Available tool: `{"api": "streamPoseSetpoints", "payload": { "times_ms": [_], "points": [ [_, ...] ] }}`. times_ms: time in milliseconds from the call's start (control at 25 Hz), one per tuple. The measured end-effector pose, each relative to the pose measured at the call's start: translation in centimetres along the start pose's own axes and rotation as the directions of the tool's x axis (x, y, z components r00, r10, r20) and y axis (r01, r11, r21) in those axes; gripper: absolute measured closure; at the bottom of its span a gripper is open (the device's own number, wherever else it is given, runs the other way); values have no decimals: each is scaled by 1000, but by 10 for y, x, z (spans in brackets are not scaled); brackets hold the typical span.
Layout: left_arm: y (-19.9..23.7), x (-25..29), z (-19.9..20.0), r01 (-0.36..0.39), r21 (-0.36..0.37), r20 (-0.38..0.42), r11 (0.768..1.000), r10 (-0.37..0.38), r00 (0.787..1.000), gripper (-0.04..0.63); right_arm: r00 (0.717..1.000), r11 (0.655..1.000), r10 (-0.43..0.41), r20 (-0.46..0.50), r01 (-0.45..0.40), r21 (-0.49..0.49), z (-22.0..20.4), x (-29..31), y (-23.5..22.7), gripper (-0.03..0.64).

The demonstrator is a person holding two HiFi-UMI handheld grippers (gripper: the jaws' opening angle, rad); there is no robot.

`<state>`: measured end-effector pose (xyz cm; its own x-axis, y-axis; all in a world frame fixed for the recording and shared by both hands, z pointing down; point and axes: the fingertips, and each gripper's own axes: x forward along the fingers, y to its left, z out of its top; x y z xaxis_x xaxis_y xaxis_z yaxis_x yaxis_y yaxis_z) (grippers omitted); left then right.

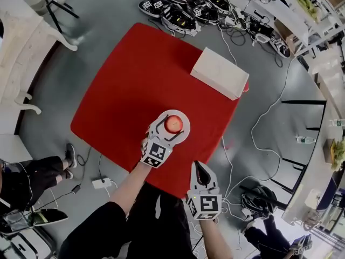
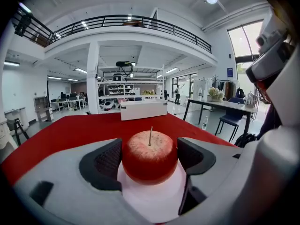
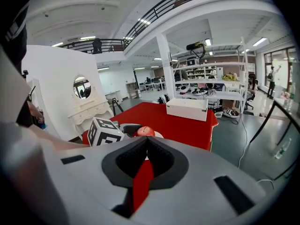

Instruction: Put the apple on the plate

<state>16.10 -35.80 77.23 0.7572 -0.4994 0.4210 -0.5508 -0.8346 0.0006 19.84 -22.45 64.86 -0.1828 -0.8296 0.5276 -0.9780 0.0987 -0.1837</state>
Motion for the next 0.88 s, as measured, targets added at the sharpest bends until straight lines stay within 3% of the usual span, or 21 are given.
{"api": "streamPoseSetpoints", "payload": {
  "times_ms": [880],
  "points": [
    [-5, -22, 16, 36, -9, 66, 999, -35, 997, 209, 1000, 1000, -3, -8, 3, 2, -8, -6, 14, 606]
  ]
}}
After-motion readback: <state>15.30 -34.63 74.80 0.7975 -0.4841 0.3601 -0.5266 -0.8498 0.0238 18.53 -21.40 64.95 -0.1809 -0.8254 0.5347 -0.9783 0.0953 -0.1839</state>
